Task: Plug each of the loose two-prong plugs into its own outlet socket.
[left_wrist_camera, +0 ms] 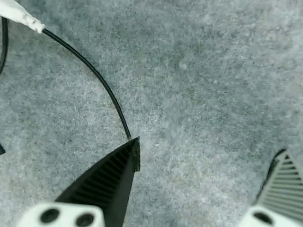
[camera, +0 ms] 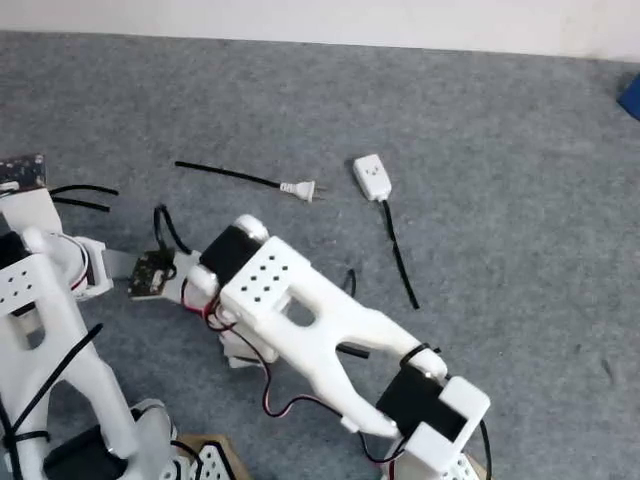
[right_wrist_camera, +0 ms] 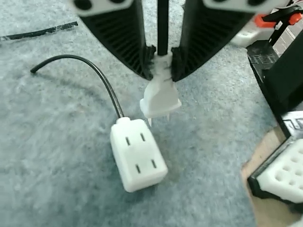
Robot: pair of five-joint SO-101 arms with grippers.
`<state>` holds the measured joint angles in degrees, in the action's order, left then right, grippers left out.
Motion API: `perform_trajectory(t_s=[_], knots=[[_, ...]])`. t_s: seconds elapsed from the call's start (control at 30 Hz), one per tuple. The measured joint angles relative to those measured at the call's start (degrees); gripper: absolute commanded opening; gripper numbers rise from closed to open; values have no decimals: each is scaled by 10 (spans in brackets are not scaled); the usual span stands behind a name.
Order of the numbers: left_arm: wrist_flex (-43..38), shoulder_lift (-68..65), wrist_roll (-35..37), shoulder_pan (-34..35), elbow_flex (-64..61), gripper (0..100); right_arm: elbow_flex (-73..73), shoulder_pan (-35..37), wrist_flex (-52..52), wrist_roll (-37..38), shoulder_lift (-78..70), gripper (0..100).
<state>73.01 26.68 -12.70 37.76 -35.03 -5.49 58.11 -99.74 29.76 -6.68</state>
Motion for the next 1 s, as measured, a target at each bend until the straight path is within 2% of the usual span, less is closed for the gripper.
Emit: perform_trajectory(t_s=[0.13,0.37,0.6,1.0], knots=[[-4,0,0,4,0,411,0,-9,26,0,-2,7],[-10,0,0,54,19,411,0,-18,69,5,-2,7],[-10,0,0,56,19,411,11,-54,70,20,-2,7],[-10,0,0,57,19,411,74,-52,96,24,-2,7]])
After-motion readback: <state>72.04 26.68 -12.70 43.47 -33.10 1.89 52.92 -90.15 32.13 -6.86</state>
